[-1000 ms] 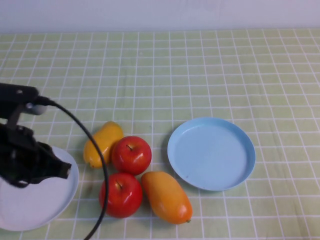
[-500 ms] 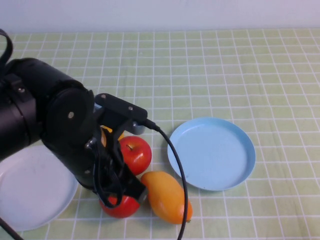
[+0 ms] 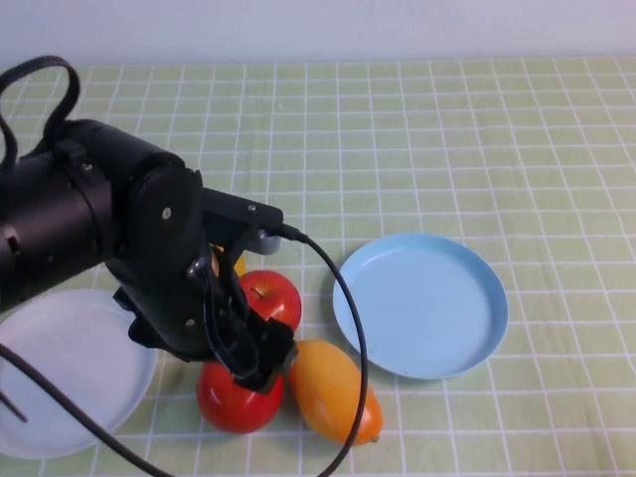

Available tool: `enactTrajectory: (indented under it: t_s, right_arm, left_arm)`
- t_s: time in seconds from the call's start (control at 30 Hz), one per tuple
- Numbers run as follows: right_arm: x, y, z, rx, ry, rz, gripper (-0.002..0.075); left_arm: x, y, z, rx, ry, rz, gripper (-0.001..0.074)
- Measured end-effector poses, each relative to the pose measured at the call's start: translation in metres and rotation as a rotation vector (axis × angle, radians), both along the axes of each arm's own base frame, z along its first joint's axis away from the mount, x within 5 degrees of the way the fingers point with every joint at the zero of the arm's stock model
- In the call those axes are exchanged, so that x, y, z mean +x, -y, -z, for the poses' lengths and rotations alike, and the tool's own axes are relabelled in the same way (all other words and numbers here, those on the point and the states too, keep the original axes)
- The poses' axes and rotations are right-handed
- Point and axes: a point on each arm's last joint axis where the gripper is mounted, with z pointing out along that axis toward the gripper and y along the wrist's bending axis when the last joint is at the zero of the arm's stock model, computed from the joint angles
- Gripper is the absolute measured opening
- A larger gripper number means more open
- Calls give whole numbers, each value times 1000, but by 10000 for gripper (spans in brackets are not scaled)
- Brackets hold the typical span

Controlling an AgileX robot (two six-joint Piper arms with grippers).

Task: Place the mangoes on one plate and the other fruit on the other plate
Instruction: Put one type of fruit in the left plate

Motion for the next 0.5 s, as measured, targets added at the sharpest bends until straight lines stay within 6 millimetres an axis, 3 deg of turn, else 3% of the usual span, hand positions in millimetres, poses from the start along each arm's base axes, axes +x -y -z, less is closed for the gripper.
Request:
enactTrajectory:
  t_s: [0.5]
  right_arm:
    - [0, 0, 0, 0, 0, 0, -18]
  left_arm:
    - [20, 6, 23, 6, 10, -36, 657]
